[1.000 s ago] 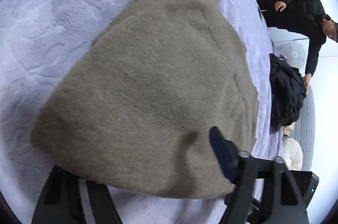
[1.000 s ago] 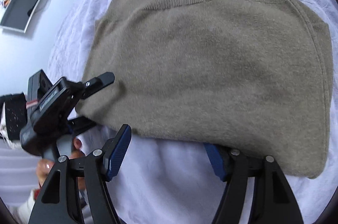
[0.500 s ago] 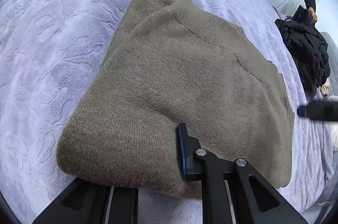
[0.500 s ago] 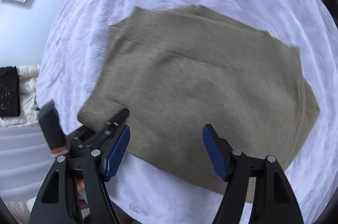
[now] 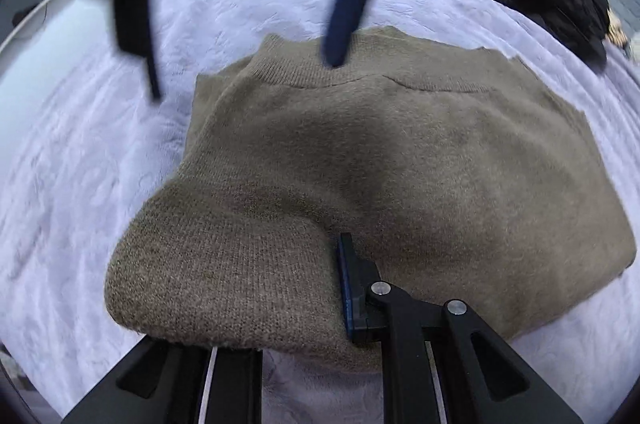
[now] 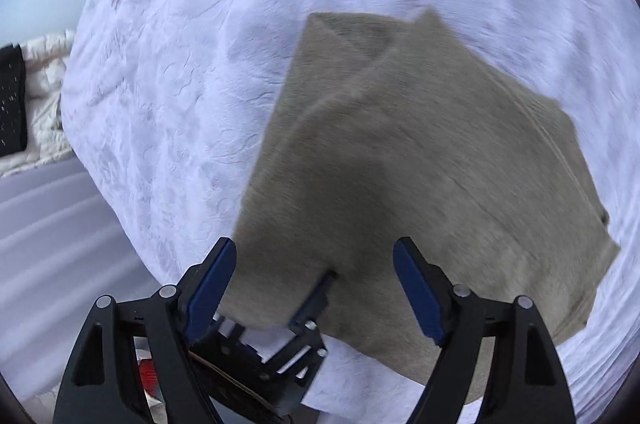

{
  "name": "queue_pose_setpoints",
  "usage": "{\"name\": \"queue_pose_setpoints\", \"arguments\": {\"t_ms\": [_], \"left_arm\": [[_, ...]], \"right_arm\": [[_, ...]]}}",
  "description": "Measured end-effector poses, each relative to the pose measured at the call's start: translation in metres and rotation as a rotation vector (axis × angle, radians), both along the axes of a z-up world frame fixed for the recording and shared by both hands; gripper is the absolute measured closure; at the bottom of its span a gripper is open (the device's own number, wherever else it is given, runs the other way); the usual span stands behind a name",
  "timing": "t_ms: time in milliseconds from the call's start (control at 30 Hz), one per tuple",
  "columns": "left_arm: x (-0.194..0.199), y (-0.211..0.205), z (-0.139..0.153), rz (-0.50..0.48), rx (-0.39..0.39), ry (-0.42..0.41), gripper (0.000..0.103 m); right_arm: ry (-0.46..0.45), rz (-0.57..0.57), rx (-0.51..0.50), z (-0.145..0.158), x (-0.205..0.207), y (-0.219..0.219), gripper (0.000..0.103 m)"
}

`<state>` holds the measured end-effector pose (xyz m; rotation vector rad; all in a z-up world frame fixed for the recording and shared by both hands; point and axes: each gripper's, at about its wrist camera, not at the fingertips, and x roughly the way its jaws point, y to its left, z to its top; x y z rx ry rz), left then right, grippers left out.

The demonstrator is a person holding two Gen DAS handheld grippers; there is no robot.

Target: Fold small clothes

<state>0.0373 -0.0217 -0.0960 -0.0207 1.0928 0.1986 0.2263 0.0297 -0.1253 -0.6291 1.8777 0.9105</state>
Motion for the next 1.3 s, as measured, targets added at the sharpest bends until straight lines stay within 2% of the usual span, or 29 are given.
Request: {"name": "queue_pose_setpoints", "arguments": {"t_ms": [267,433,567,600,633,667,700,767,867,967,1133,1300], "left_arm": [[0.001,-0.012,-0.002,-0.079,0.097,-0.012,0.086],[-0.002,-0.014,-0.001,-0.096,0.115,-0.008,0.086],[-0.002,-0.018,-0.001,-0.108,0.134,-0.004,0.086],[-0.002,-0.019,-0.001,-0.112,0.135,-0.003,0.086],[-0.002,-0.019,0.001,-0.114,0.133,-0.002,0.086],[0.0,-0.019,0.002,-0.115,0.13,-0.002,0.086],[0.002,-0.02,0.005,-0.117,0.127,-0.005,0.086],[0.004,-0.02,0.012,-0.12,0.121,-0.013,0.086],[0.005,-0.028,0.029,-0.14,0.12,-0.042,0.086],[0.009,-0.045,0.048,-0.193,0.146,-0.083,0.086],[0.02,-0.101,0.077,-0.352,0.188,-0.144,0.086],[0.028,-0.17,0.083,-0.526,0.185,-0.146,0.086]], "right_arm": [[-0.005,0.144,-0.179,-0.041,-0.032,0.061,0.018],[-0.085,0.243,-0.302,-0.066,-0.055,0.079,0.018],[-0.152,0.324,-0.365,-0.081,-0.063,0.076,0.018],[-0.152,0.33,-0.362,-0.081,-0.062,0.073,0.025],[-0.158,0.335,-0.352,-0.08,-0.06,0.069,0.036],[-0.176,0.332,-0.341,-0.075,-0.055,0.064,0.068],[-0.179,0.304,-0.318,-0.068,-0.048,0.059,0.075],[-0.145,0.241,-0.206,-0.047,-0.035,0.045,0.082],[-0.142,0.144,-0.049,-0.006,-0.016,0.014,0.087],[-0.196,0.069,0.058,0.036,0.003,-0.028,0.088],[-0.27,-0.061,0.147,0.091,0.034,-0.103,0.089],[-0.318,-0.222,0.182,0.115,0.063,-0.197,0.089]]}}
